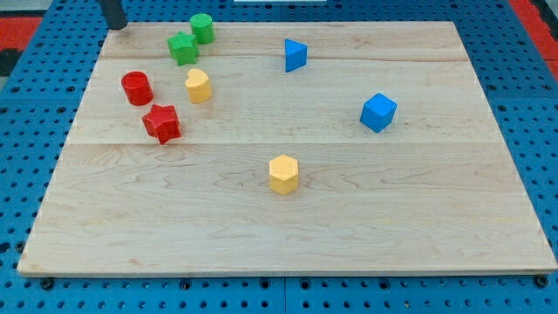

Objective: Arrange the green circle and triangle diagonally

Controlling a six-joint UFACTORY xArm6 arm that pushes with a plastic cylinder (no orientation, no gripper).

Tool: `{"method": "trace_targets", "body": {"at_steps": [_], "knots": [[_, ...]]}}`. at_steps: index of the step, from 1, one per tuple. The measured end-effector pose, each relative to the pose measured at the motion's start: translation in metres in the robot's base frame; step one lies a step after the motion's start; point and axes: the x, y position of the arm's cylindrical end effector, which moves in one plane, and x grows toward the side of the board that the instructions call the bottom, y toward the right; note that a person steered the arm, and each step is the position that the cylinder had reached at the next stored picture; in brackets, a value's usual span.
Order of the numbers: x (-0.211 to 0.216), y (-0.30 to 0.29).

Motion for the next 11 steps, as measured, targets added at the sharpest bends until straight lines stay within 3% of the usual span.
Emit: {"method": "trace_targets", "body": {"at_steps": [1,2,3,5,6,11], "knots": [[0.0,0.021],[0.0,0.12],[0.0,0.121],[0.023,0.227],[0.049,0.234],[0.091,0.362]]}}
